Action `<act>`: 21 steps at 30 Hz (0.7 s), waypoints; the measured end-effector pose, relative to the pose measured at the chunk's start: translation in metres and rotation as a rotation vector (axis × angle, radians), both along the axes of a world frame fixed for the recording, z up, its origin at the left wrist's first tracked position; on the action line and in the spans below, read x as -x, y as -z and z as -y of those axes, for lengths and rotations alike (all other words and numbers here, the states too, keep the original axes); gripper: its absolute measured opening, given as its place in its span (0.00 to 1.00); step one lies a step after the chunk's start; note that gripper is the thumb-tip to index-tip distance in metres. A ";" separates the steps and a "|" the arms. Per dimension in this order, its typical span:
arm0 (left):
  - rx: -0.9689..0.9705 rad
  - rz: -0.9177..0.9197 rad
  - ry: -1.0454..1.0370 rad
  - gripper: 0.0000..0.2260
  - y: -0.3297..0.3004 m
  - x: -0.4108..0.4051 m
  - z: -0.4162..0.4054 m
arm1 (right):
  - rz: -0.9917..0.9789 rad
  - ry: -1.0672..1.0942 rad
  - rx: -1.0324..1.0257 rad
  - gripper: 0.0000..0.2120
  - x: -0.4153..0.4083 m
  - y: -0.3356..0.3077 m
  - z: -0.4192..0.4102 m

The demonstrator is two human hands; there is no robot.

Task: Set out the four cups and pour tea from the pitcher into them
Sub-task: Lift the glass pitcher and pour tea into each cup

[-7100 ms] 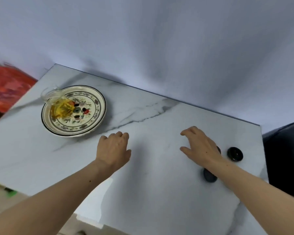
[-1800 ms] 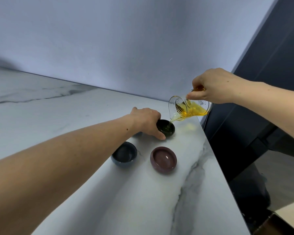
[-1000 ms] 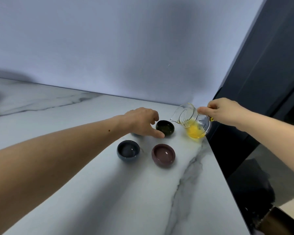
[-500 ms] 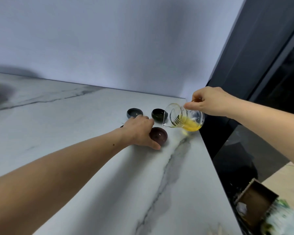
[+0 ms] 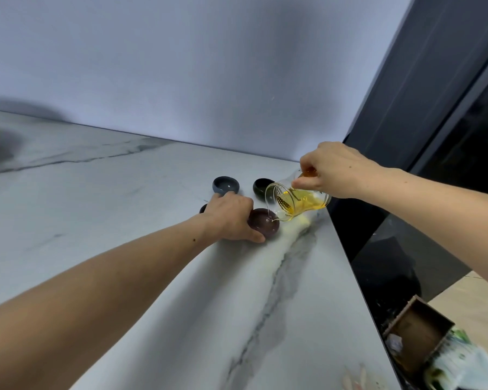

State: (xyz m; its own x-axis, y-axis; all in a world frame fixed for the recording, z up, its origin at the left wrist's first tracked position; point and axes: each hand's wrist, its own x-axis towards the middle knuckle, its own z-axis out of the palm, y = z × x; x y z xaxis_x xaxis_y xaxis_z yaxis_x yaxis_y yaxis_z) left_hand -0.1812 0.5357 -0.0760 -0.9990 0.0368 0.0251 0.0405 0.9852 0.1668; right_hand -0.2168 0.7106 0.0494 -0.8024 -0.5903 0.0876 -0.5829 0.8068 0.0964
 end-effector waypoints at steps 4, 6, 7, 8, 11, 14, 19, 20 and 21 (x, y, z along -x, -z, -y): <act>0.004 -0.004 0.012 0.26 0.001 -0.001 0.001 | -0.038 -0.014 -0.039 0.17 -0.003 -0.006 0.005; 0.005 -0.005 0.015 0.26 0.001 -0.001 0.002 | -0.064 -0.029 -0.066 0.16 -0.005 -0.010 0.008; 0.007 -0.005 0.018 0.26 0.002 -0.001 0.002 | -0.080 -0.037 -0.080 0.15 -0.007 -0.011 0.010; 0.009 -0.006 0.021 0.26 0.002 -0.001 0.002 | -0.097 -0.044 -0.091 0.16 -0.008 -0.013 0.011; 0.003 -0.008 0.027 0.26 0.001 0.000 0.001 | -0.125 -0.050 -0.101 0.17 -0.011 -0.018 0.012; -0.012 0.000 0.024 0.27 0.000 0.000 0.001 | -0.135 -0.051 -0.113 0.17 -0.011 -0.022 0.013; -0.014 0.017 0.030 0.28 -0.001 0.000 0.002 | -0.171 -0.071 -0.127 0.18 -0.012 -0.025 0.016; -0.014 0.020 0.031 0.28 -0.002 0.000 0.002 | -0.172 -0.073 -0.125 0.18 -0.012 -0.025 0.016; -0.015 0.023 0.031 0.28 -0.002 0.000 0.002 | -0.174 -0.075 -0.125 0.18 -0.012 -0.025 0.016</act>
State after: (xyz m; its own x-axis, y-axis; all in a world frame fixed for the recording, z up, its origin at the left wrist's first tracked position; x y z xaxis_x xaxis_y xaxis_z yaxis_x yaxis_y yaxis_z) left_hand -0.1808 0.5336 -0.0743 -0.9977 0.0673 0.0025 0.0666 0.9810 0.1824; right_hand -0.2053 0.6942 0.0743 -0.7350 -0.6627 0.1434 -0.6067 0.7373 0.2972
